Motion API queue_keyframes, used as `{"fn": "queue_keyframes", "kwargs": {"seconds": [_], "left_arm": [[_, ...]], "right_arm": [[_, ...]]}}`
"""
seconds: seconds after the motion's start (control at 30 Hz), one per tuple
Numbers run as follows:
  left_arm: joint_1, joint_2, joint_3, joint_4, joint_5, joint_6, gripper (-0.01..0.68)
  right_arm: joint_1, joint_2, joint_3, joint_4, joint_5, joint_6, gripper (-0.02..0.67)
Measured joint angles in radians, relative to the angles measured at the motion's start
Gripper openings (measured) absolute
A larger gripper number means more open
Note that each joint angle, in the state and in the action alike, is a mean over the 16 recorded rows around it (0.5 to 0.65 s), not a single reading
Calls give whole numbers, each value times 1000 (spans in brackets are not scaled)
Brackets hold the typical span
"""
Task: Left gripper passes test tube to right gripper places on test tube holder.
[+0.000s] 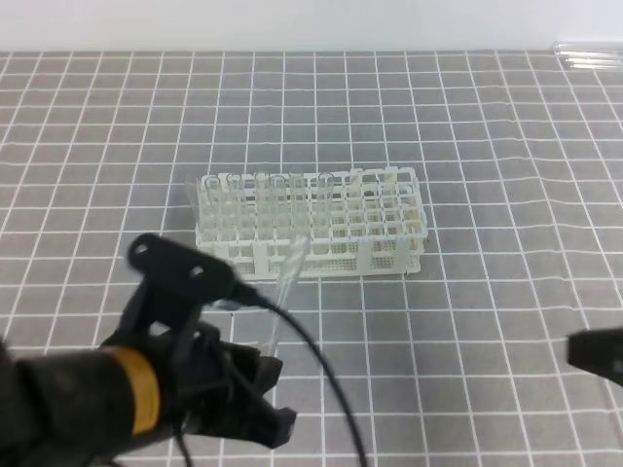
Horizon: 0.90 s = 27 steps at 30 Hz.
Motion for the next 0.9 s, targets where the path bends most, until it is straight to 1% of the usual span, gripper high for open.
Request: {"fn": "queue_keyframes", "kwargs": {"seconds": [0.07,0.1,0.23,0.4,0.47,0.53,0.67,0.77,0.9], "left_arm": [[0,-36,61,28,-90,-41,40],[0,-50,88,41,-130,-59,45],[10,-94,184,93,-299,-124,40],[52,-112,251,140,-479,-168,22],[76,-112,263,147,-533,-170,28],[103,-111,270,152,-580,-164,22],[155,-104,273,159,-646,-154,39],[187,-96,273,166,-687,-146,39],[212,-85,273,177,-724,-137,39]], "right_arm": [[31,38,-28,27,-5,-18,-13],[50,58,-44,38,-10,-25,-13],[150,144,-114,54,-40,-35,-13],[302,237,-205,1,-106,-4,-13],[363,260,-234,-36,-149,13,-13],[420,274,-254,-80,-201,31,-13],[521,276,-266,-172,-331,52,-13],[587,257,-240,-222,-457,40,-13],[671,218,-168,-265,-665,-3,-13]]}}
